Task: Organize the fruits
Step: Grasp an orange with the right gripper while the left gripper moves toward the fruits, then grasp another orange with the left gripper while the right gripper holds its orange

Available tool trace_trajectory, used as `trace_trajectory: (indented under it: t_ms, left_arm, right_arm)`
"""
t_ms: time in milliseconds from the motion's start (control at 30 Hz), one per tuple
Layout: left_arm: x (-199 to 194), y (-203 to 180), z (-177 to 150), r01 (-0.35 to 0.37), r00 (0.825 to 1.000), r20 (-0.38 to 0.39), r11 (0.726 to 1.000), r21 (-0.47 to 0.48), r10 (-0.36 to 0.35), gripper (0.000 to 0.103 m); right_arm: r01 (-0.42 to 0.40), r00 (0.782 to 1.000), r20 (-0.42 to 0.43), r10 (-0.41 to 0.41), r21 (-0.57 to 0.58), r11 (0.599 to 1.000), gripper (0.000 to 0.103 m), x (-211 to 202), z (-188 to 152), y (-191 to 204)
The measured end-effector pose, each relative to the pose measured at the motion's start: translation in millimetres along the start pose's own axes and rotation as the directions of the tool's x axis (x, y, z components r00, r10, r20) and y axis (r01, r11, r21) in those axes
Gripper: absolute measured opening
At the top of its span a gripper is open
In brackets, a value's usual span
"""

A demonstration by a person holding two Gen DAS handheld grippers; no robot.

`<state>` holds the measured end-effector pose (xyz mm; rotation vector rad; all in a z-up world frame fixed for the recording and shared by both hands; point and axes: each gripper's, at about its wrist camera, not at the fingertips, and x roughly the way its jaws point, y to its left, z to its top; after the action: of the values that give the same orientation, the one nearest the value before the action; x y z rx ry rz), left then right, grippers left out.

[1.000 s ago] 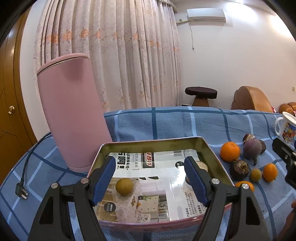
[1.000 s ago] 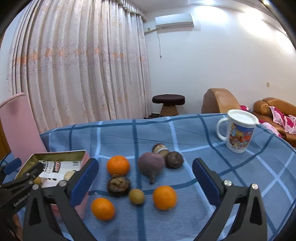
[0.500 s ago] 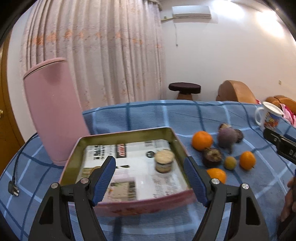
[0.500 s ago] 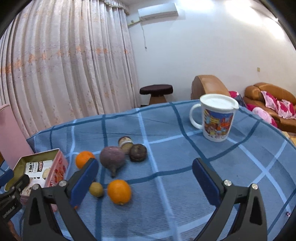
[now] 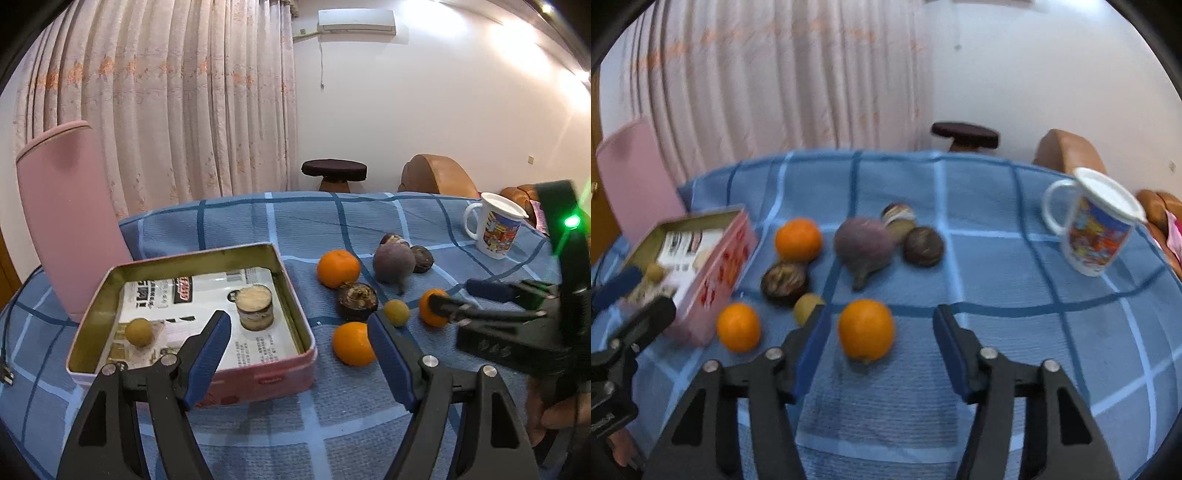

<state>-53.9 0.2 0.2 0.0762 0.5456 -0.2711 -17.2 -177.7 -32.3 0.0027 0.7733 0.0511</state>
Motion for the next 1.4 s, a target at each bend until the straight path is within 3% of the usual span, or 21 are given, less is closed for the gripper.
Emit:
trace_trajectory:
  t_ms: [133, 267, 533, 667, 800, 1100, 1400]
  left_arm:
    - [1, -5, -1, 0.003, 1.000, -0.011, 1.000, 0.006, -0.003, 0.077]
    - [2, -11, -2, 0.012, 1.000, -0.015, 1.000, -0.001, -0.012, 0.077]
    - [10, -36, -4, 0.085, 0.994, -0.075, 0.996, -0.005, -0.085, 0.077]
    - [16, -55, -4, 0.086, 0.992, -0.096, 0.996, 0.001, -0.085, 0.077]
    - [35, -70, -3, 0.029, 0.985, -0.172, 1.000, 0.008, -0.027, 0.063]
    - [51, -74, 3, -0.150, 0.968, -0.203, 0.989, -0.006, 0.146, 0.063]
    - [34, -43, -8, -0.005, 0.974, -0.222, 0.981, -0.193, -0.038, 0.062]
  right_arm:
    - [-0.049, 0.992, -0.115, 0.051, 0.017, 0.999, 0.052, 22, -1, -3]
    - [-0.057, 0.993, -0.105, 0.057, -0.001, 0.998, 0.038, 18, -2, -3]
    - [-0.025, 0.998, -0.063, 0.030, 0.080, 0.996, 0.037, 7, -3, -31]
    - [-0.007, 0.999, -0.039, 0.011, 0.106, 0.994, 0.038, 2, -1, -43]
    - [-0.005, 1.000, -0.018, 0.008, 0.135, 0.991, 0.038, -3, 2, -51]
    - [-0.017, 1.000, 0.008, 0.016, 0.157, 0.987, 0.038, -9, 4, -56]
    - [-0.035, 0.999, 0.009, 0.034, 0.182, 0.983, 0.038, -12, 3, -61]
